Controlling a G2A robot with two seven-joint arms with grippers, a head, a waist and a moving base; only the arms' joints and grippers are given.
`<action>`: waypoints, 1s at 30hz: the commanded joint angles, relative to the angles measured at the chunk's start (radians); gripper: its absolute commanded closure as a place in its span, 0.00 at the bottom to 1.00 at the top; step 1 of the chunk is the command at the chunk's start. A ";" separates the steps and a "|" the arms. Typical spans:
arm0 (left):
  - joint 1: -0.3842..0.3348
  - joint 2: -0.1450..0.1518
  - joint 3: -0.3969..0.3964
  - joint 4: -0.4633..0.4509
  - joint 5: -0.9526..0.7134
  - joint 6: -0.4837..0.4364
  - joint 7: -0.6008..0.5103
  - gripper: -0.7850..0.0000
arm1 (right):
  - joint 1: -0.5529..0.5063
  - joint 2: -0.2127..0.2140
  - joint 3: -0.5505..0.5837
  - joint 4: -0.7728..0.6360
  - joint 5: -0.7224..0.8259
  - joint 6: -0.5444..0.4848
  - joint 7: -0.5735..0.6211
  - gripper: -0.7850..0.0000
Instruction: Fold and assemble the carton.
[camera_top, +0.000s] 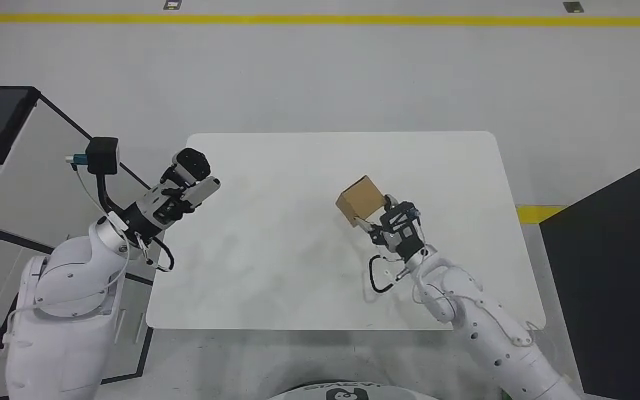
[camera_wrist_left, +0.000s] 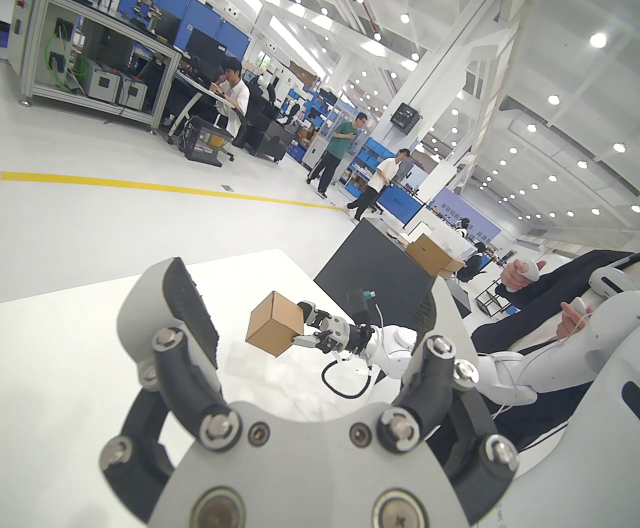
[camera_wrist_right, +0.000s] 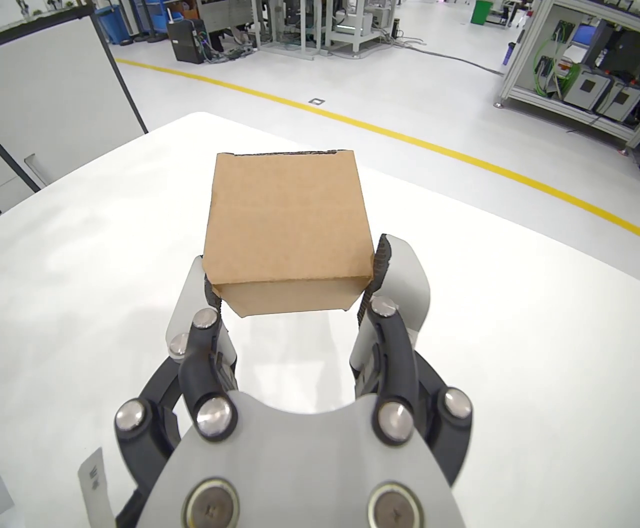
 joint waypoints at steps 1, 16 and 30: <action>0.000 0.000 0.000 0.000 0.000 0.000 0.000 0.00 | 0.004 -0.003 -0.008 0.006 0.001 0.009 -0.001 1.00; 0.000 0.000 0.000 0.000 0.000 0.000 0.000 0.00 | 0.006 -0.036 -0.044 0.038 0.015 0.185 -0.004 1.00; 0.000 0.000 0.000 0.000 0.000 0.000 0.000 0.00 | 0.027 -0.075 -0.097 0.137 0.022 0.202 -0.022 1.00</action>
